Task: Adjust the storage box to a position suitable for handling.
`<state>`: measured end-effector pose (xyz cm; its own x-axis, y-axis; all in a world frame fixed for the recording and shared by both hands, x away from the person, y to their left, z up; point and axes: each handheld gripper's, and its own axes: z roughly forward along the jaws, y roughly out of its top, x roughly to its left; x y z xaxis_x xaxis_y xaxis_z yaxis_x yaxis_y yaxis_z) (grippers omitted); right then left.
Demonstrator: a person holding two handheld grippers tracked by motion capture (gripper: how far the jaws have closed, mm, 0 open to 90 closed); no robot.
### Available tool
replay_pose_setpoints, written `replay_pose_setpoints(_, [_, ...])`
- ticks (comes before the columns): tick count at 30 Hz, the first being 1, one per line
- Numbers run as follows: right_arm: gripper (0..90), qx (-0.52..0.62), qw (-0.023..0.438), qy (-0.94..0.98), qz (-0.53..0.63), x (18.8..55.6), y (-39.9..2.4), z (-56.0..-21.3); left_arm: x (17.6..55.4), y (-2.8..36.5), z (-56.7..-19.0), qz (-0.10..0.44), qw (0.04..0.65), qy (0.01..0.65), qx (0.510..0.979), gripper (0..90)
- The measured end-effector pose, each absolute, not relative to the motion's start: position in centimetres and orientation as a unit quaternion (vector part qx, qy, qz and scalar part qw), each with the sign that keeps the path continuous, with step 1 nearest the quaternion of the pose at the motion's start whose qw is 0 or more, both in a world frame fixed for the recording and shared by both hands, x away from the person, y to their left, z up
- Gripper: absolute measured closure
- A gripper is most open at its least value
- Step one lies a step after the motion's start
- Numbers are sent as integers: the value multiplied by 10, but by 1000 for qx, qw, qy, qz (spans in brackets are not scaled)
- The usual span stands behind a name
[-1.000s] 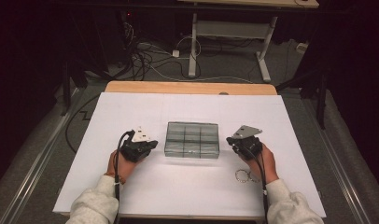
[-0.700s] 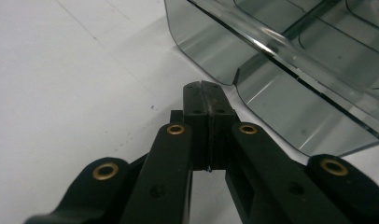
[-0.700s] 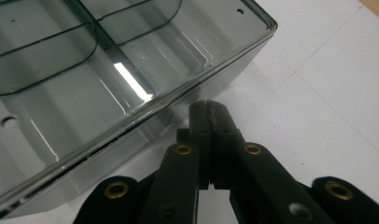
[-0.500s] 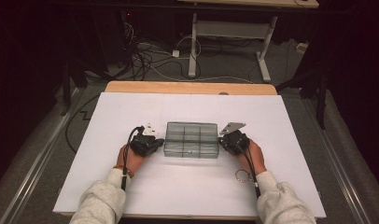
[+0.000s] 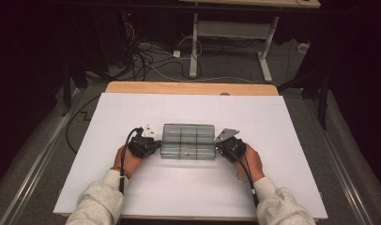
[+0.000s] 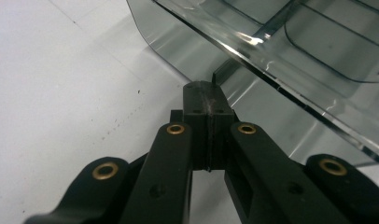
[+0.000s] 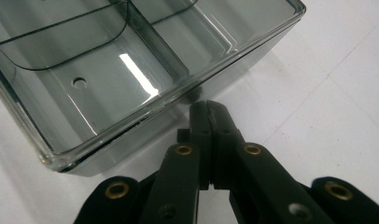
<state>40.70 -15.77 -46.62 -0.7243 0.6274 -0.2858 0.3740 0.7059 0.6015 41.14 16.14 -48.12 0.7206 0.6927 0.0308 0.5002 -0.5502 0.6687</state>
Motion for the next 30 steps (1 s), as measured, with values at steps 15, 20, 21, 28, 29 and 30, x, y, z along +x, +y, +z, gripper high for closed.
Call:
replay_pose_setpoints(15, [900,283,245,887,270,398,-166,-469,402,156,-482,144,331,341,868,879])
replay_pose_setpoints(20, [900,287,253,878,286,398,-170,-465,401,155,-482,142,334,342,867,875])
replay_pose_setpoints(21, [897,286,256,875,294,397,-172,-464,401,156,-482,141,337,342,866,872])
replay_pose_setpoints(28, [830,312,267,853,323,395,-192,-457,397,168,-472,167,355,348,852,777])
replay_pose_setpoints(29, [809,314,272,848,330,394,-195,-455,395,170,-469,173,362,345,849,768])
replay_pose_setpoints(30, [800,315,278,842,339,392,-198,-453,393,172,-465,184,365,340,847,741])
